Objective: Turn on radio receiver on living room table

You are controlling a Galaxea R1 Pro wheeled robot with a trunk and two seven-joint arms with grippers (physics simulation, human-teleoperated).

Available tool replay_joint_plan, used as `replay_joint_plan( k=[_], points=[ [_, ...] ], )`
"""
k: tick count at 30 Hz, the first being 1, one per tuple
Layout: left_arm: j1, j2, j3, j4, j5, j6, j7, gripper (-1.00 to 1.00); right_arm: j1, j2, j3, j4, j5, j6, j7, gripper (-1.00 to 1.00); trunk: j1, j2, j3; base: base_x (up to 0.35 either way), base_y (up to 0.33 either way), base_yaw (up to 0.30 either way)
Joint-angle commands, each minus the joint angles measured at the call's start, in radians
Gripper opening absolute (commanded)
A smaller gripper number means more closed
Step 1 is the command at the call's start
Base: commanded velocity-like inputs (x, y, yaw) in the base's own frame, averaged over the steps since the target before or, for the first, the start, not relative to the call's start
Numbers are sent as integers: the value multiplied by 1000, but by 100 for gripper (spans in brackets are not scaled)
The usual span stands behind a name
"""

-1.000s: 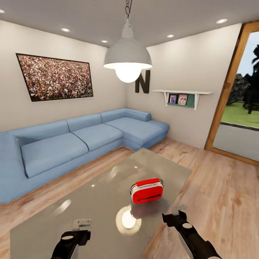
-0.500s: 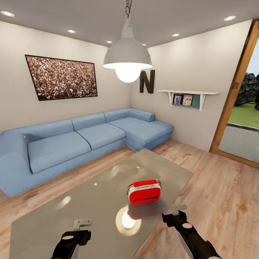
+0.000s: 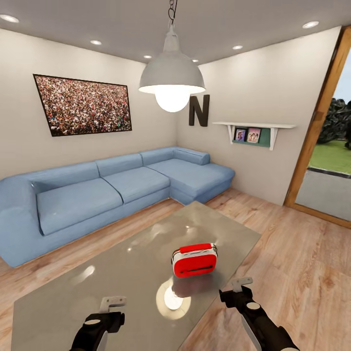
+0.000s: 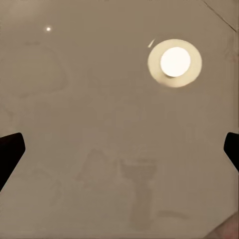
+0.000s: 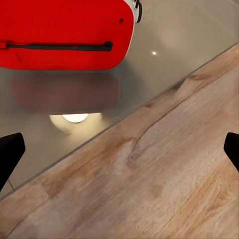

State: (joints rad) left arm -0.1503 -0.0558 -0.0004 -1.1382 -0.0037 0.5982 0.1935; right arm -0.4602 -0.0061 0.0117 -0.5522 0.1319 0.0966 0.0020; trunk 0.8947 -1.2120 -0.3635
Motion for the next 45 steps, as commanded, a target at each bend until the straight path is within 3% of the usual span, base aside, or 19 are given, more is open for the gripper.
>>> replay_joint_plan(
  k=[1,10,19,23,45],
  points=[
    [0,0,0,0,0,0,0,100,0,0,0,0,0,0,0,100,0,0,0,0,0,0],
    [0,0,1,-1,2,0,-2,100,0,0,-1,0,0,-1,0,100,0,0,0,0,0,0],
    [0,-3,6,-2,2,-18,0,100,0,0,-1,0,0,-2,-2,100,34,-63,-28,0,0,0],
    [0,-3,2,-2,2,-32,-1,100,0,0,-1,0,0,-2,-2,100,34,-63,-28,0,0,0],
    [0,4,-3,7,-10,-37,11,100,0,6,-3,-17,2,10,4,100,-50,91,41,0,0,0]
  ],
)
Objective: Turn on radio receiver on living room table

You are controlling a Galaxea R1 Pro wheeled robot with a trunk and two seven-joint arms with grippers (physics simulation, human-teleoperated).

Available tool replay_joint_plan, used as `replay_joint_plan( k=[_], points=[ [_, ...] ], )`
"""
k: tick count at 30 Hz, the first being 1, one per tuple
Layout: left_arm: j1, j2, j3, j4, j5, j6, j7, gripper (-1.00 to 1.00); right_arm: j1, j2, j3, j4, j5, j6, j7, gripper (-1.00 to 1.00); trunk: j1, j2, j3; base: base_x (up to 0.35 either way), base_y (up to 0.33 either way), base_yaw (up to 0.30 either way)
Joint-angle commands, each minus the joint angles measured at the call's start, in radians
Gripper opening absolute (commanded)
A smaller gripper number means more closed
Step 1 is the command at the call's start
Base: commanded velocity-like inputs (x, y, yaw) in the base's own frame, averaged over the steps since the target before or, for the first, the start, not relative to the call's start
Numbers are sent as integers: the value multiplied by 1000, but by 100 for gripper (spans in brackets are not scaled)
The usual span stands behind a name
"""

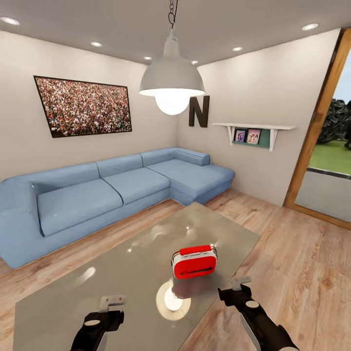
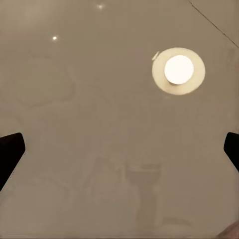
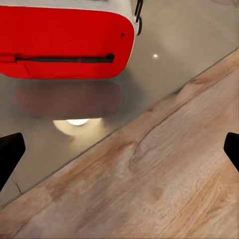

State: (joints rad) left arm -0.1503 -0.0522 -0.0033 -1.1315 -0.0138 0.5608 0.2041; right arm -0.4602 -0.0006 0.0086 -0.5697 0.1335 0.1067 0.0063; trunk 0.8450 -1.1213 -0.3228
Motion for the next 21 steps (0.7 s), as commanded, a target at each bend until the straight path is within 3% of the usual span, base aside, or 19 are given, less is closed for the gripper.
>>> replay_joint_plan(
  k=[1,9,21],
  points=[
    [0,-1,0,15,1,-2,0,100,0,6,0,0,0,0,-3,100,-4,7,3,0,0,0],
    [0,-2,0,41,0,-51,0,100,0,15,0,9,0,-10,-8,100,-35,63,28,0,0,0],
    [0,2,0,44,0,-56,0,100,0,15,2,12,-2,-13,-6,100,-81,147,66,0,0,0]
  ],
)
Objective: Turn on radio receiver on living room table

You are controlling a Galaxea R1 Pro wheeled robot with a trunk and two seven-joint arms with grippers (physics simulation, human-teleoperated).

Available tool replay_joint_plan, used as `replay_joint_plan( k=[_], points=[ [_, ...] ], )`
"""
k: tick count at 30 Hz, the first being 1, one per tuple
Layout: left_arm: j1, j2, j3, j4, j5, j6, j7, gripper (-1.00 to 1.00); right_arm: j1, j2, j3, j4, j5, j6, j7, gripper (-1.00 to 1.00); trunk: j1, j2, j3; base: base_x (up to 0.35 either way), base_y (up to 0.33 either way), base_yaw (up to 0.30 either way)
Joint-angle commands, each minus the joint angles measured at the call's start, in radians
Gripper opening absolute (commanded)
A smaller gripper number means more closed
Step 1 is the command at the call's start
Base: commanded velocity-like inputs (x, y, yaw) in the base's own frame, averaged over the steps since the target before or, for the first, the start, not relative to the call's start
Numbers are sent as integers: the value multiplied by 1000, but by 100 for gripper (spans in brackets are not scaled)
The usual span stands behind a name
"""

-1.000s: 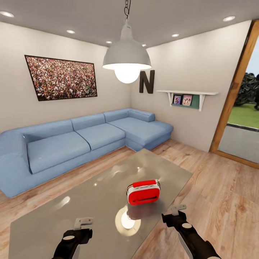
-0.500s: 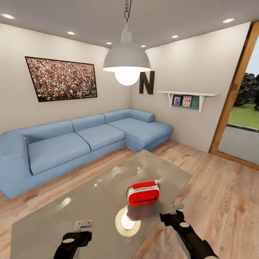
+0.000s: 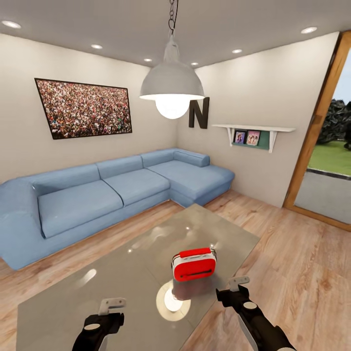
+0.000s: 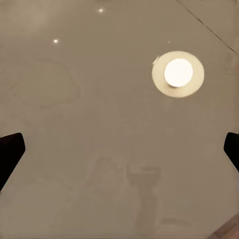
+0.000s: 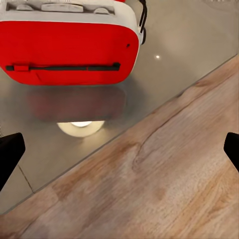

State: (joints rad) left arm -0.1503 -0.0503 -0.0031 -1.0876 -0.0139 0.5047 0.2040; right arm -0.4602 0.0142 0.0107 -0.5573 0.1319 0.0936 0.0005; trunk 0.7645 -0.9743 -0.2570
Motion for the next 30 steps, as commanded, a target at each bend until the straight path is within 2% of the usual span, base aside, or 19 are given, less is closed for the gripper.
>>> replay_joint_plan(
  k=[1,30],
  points=[
    [0,1,0,0,0,0,-1,100,0,0,0,0,0,0,1,100,-4,7,3,0,0,0],
    [0,4,5,0,-1,-2,0,100,0,0,-1,-1,2,-2,4,100,-115,210,94,0,0,0]
  ],
)
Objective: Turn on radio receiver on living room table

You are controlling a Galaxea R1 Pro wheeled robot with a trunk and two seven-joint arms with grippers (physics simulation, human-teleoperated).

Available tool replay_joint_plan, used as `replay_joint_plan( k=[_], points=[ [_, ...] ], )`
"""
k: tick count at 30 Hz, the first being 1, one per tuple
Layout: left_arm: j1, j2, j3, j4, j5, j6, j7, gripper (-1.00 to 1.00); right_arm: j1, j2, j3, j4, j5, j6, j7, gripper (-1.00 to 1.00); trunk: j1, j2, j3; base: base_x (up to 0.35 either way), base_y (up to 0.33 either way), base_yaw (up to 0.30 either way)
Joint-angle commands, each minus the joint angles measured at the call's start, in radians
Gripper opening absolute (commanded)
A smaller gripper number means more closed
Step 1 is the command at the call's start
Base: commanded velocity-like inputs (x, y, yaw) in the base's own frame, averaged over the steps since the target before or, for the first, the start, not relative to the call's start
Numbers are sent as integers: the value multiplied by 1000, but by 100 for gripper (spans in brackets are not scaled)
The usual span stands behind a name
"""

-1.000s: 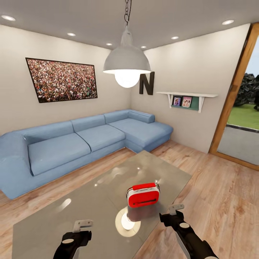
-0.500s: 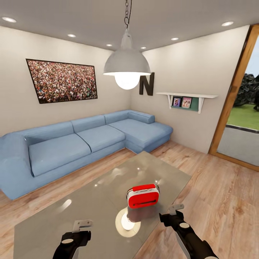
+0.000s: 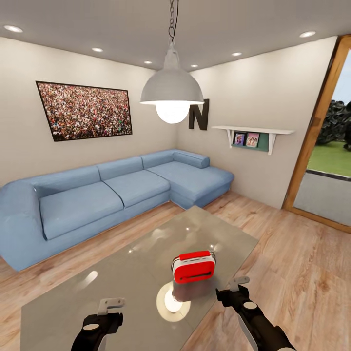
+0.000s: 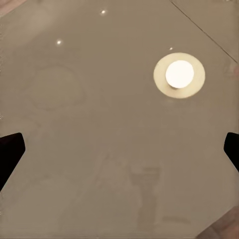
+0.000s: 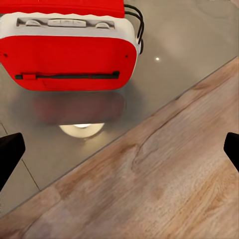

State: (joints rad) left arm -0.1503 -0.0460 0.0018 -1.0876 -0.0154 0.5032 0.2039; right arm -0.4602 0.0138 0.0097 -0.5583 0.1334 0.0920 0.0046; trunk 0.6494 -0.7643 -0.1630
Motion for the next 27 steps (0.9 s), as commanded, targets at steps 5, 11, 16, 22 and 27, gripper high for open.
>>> replay_joint_plan(
  k=[5,11,16,22,27],
  points=[
    [0,0,1,0,-1,0,0,100,0,0,0,0,0,0,0,100,-19,35,16,0,0,0],
    [0,0,1,0,0,1,0,100,0,0,0,0,0,0,0,100,-42,77,35,0,0,0],
    [0,0,1,0,0,0,0,100,0,0,0,0,0,0,0,100,-61,112,50,0,0,0],
    [0,0,1,0,0,1,0,100,0,0,-1,0,0,0,0,100,-84,154,69,0,0,0],
    [0,0,0,0,0,0,0,100,0,0,0,0,0,0,0,100,-104,189,85,0,0,0]
  ],
)
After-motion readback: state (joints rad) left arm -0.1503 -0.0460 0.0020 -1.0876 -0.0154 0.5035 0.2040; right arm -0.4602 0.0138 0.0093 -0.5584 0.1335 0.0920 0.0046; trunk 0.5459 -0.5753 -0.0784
